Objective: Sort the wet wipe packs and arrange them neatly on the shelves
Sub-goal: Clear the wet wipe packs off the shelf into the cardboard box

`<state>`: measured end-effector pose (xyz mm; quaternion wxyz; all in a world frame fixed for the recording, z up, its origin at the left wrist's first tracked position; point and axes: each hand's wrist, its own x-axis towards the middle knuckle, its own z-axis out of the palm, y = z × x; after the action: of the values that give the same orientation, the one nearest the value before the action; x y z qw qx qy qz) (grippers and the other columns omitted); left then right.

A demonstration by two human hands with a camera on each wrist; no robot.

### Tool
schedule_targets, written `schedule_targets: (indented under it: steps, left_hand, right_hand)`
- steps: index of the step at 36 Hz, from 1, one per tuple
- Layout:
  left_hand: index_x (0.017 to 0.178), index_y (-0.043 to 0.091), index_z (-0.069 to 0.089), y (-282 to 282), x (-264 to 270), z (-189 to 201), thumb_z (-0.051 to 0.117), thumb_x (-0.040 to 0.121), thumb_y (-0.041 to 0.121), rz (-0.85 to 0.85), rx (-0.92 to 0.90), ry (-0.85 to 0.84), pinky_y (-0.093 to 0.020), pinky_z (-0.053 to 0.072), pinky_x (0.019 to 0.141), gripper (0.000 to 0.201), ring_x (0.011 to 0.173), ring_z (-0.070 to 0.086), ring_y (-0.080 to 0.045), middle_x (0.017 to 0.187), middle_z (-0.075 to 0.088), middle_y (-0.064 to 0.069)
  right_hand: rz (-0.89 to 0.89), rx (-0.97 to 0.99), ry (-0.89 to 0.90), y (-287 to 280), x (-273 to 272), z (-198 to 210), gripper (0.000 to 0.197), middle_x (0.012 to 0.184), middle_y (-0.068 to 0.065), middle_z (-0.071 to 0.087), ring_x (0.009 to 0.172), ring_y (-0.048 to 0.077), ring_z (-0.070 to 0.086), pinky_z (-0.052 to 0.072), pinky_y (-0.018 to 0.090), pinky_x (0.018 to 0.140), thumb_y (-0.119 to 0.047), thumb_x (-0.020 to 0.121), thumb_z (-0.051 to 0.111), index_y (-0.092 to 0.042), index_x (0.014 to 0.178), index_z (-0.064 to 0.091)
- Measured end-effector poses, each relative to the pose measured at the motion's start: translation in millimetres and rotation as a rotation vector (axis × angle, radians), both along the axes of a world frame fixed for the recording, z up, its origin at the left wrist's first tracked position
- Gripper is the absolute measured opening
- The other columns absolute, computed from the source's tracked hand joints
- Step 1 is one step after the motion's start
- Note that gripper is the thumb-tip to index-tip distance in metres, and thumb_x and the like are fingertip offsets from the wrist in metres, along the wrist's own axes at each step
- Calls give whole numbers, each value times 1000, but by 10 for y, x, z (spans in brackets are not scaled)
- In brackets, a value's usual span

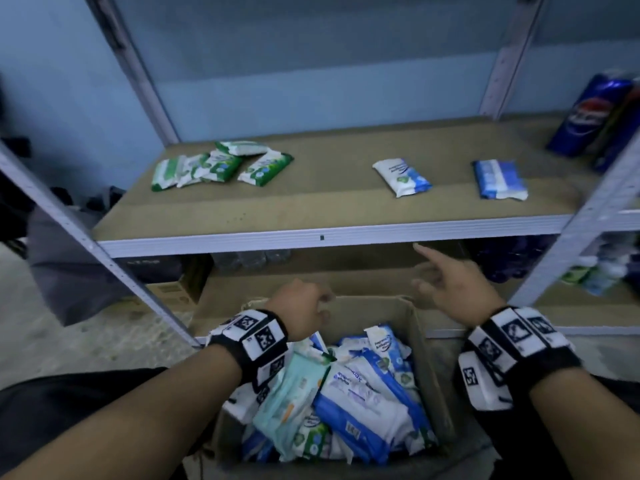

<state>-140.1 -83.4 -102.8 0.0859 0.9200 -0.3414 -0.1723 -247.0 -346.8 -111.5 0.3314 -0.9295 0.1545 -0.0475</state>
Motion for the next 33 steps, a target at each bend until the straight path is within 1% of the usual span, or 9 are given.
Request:
schedule_targets:
  steps: [3, 5, 8, 13, 15, 18, 22, 27, 33]
  left_hand:
    - [117, 28, 63, -272, -29, 268, 61, 90, 34, -42, -85, -76, -33, 50, 92, 27, 108, 61, -20, 113, 69, 1]
    - [116, 28, 64, -456, -23, 412, 63, 88, 31, -87, -120, -117, -33, 50, 91, 28, 106, 62, -18, 112, 69, 4]
    - [118, 29, 63, -727, 18, 579, 64, 87, 29, -129, -170, -181, -33, 49, 91, 31, 106, 62, -17, 114, 68, 5]
    - [120, 26, 60, -1171, 110, 784, 62, 87, 30, -145, -204, -263, -34, 48, 92, 33, 109, 59, -19, 120, 64, 4]
    - [125, 25, 57, -1328, 154, 830, 62, 87, 30, -137, -211, -276, -33, 46, 97, 39, 116, 55, -18, 128, 60, 4]
    - [132, 23, 52, -1556, 221, 839, 64, 87, 29, -124, -197, -295, -32, 41, 101, 47, 123, 48, -19, 137, 52, 2]
    - [140, 20, 44, -1858, 321, 808, 57, 92, 50, -117, -158, -348, -37, 40, 105, 59, 128, 44, -26, 145, 44, -2]
    - [150, 13, 27, -2156, 480, 757, 39, 93, 67, -19, -98, -298, -40, 37, 107, 79, 133, 41, -33, 152, 33, -9]
    - [136, 12, 47, -2395, 654, 727, 31, 93, 71, 60, 62, -372, -42, 38, 104, 75, 124, 45, -36, 142, 38, -14]
  right_hand:
    - [-71, -44, -141, -227, 36, 395, 53, 99, -10, 66, 86, 11, 63, 47, 26, 87, -23, 89, 70, -26, 138, 53]
    - [-108, -92, -209, -394, 66, 587, 46, 98, -9, 66, 86, 13, 63, 47, 28, 84, -21, 88, 68, -24, 132, 57]
    - [-161, -191, -257, -653, 113, 763, 44, 109, -3, 67, 96, 19, 62, 47, 33, 88, -18, 85, 66, -22, 128, 59]
    - [-238, -347, -147, -995, 257, 873, 49, 131, 19, 55, 117, 41, 51, 43, 42, 99, -15, 84, 64, -12, 132, 58]
    - [-233, -389, -53, -1083, 317, 869, 55, 141, 19, 46, 124, 42, 46, 40, 45, 104, -20, 87, 62, -16, 140, 51]
    - [-208, -418, 125, -1160, 374, 840, 60, 151, 14, 35, 131, 38, 40, 34, 40, 108, -31, 94, 55, -21, 150, 36]
    - [-225, -438, 180, -1200, 422, 767, 61, 139, 5, 44, 124, 28, 45, 43, 37, 100, -53, 86, 40, -27, 141, 40]
    - [-219, -500, 166, -1222, 439, 745, 42, 124, 4, 44, 113, 28, 49, 36, 33, 81, -45, 87, 54, -26, 124, 48]
    - [-214, -491, 162, -1292, 490, 775, 34, 124, 3, 44, 105, 30, 55, 41, 34, 84, -47, 90, 51, -27, 118, 52]
